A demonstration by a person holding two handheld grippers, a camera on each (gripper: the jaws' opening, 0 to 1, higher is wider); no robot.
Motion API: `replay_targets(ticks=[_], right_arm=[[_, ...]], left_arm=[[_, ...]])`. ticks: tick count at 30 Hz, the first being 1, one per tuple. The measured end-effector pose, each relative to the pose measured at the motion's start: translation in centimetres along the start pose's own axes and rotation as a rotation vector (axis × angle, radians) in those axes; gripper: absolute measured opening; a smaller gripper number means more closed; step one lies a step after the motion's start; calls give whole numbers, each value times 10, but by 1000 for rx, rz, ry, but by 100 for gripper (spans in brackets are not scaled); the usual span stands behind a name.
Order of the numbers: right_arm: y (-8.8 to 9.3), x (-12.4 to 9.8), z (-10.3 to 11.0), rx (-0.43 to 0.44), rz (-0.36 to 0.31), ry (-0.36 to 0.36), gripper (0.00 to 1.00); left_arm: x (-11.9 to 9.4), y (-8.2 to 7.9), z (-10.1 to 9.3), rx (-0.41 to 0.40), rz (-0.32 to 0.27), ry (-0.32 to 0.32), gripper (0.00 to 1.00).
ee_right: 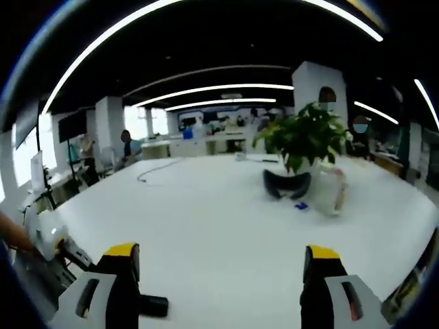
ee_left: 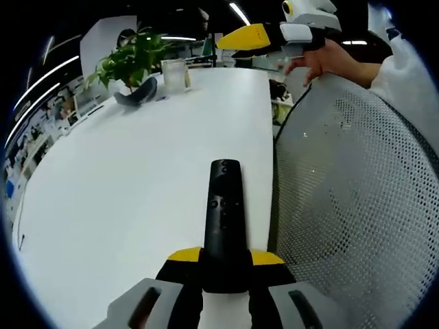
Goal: Press the specified remote control buttons in sequence, fully releasing each button before pressing the next.
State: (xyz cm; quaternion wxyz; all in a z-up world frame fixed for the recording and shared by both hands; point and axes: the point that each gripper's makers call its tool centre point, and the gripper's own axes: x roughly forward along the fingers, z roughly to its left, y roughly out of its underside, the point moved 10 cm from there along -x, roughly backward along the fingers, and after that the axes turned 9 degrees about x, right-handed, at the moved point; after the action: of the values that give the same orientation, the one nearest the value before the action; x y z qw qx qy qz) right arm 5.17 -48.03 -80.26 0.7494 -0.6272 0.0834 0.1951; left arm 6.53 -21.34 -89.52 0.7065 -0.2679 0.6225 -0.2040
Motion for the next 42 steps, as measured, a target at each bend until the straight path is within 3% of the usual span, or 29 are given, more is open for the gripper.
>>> replay_targets(ticks=[5,20,42], right_arm=[[1,0,-1,-2,4,12,94],[3,1,-1,-13,30,29,91],[8,4,-5,-19,80,61,85]], left_arm=[[-1,-3,9,36,13,-5,22],[-4,-12,60,95,43,-45,22],[-4,-26,155,204,93,-112,22]])
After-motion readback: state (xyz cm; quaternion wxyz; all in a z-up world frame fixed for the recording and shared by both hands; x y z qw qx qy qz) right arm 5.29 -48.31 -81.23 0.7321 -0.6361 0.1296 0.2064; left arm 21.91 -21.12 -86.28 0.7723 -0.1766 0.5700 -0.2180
